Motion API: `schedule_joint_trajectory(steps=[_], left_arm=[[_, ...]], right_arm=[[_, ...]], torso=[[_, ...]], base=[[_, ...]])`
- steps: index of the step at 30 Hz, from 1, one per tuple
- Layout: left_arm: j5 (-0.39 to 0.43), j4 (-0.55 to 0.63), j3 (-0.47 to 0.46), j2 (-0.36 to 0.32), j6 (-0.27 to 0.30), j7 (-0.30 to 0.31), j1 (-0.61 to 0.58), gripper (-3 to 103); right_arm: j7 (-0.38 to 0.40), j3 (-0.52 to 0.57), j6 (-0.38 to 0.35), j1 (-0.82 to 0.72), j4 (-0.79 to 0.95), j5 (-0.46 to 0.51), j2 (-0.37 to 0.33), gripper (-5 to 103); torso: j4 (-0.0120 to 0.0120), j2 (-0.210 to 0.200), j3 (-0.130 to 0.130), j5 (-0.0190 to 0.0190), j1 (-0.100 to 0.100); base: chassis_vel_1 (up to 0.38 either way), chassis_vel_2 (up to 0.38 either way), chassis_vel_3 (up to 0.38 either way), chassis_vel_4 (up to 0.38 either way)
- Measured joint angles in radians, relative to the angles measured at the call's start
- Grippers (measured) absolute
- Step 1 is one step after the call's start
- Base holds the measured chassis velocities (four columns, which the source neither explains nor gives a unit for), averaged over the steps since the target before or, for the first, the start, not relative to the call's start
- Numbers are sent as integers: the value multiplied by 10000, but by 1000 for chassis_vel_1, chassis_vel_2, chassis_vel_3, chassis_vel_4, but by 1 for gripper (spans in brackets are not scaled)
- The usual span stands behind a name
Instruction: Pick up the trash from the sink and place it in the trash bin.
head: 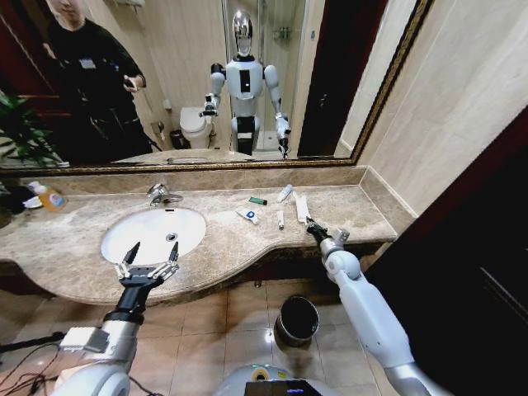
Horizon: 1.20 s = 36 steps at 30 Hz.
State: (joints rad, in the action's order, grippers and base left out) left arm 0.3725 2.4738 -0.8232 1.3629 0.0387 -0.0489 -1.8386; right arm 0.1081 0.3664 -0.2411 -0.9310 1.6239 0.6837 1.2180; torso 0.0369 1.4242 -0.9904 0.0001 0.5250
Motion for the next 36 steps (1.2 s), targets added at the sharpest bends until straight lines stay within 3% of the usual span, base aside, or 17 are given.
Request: schedule_joint_trajectory(steps=[4,9,17,28,36], left_arm=[[0,0,0,0,0,0,0,100],[0,0,0,0,0,0,0,100],[0,0,0,0,0,1,0,100],[0,0,0,0,0,0,0,100],[0,0,0,0,0,1,0,100]], right_arm=[[-329,202,0,-198,444,-61,-171,0],[-1347,817,-1,-1003,1437,-333,-673,0],[-1907,1525,29,-2691,3082,-361,-1094,0],[-2056,2320,349,-5262,4850,-481,-798,0],[-3229,3140,1309,-8125,5428,-974,-241,0]], torso=[[0,0,0,-1,0],[-1,0,1,-1,0],[-3,1,1,-3,-1],[-1,1,1,-1,-1],[-3,1,2,-2,-1]], base=[[0,0,0,0],[0,0,0,0],[0,0,0,0],[0,0,0,0],[0,0,0,0]])
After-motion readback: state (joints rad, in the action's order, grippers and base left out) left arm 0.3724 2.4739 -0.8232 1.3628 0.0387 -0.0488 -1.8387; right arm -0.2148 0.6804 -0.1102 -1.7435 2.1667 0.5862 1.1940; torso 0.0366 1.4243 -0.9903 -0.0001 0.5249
